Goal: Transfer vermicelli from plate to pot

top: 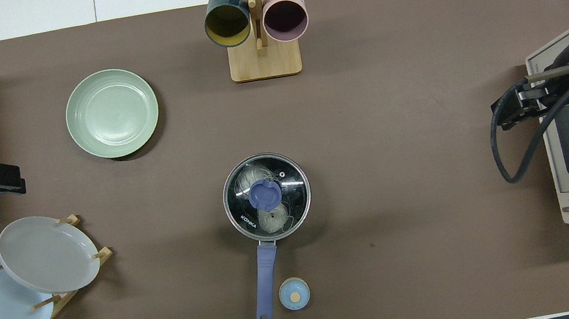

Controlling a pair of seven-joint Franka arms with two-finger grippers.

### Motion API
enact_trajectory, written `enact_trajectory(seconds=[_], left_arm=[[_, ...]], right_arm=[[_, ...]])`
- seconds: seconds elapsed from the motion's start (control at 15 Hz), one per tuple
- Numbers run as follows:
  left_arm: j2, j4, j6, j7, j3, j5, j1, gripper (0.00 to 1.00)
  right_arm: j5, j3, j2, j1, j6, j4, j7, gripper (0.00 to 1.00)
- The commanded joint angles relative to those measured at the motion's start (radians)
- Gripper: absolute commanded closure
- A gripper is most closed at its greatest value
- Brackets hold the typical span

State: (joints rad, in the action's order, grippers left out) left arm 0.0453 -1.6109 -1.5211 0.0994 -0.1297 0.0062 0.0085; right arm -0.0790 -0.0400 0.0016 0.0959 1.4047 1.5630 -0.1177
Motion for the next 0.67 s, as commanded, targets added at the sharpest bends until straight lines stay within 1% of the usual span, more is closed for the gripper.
enact_trajectory(seconds=[0.0,0.13,0.27,0.6], left_arm=[[0.004,-0.001,-0.001,0.0,-0.011,0.014,0.016,0.0],[0.004,-0.001,-0.001,0.0,-0.011,0.014,0.016,0.0],[0.004,-0.001,0.001,0.0,-0.011,0.014,0.016,0.0],[0.004,-0.001,0.001,0.0,-0.011,0.014,0.016,0.0]], right_arm=[[0.022,0.025,-0.035,-0.015,0.062,0.057,0.07,0.0],[0.025,0.028,-0.031,-0.022,0.066,0.052,0.07,0.0],[0.077,0.029,-0.029,-0.064,0.063,0.048,0.07,0.0],[0.068,0.029,-0.037,-0.073,0.066,0.046,0.069,0.0]])
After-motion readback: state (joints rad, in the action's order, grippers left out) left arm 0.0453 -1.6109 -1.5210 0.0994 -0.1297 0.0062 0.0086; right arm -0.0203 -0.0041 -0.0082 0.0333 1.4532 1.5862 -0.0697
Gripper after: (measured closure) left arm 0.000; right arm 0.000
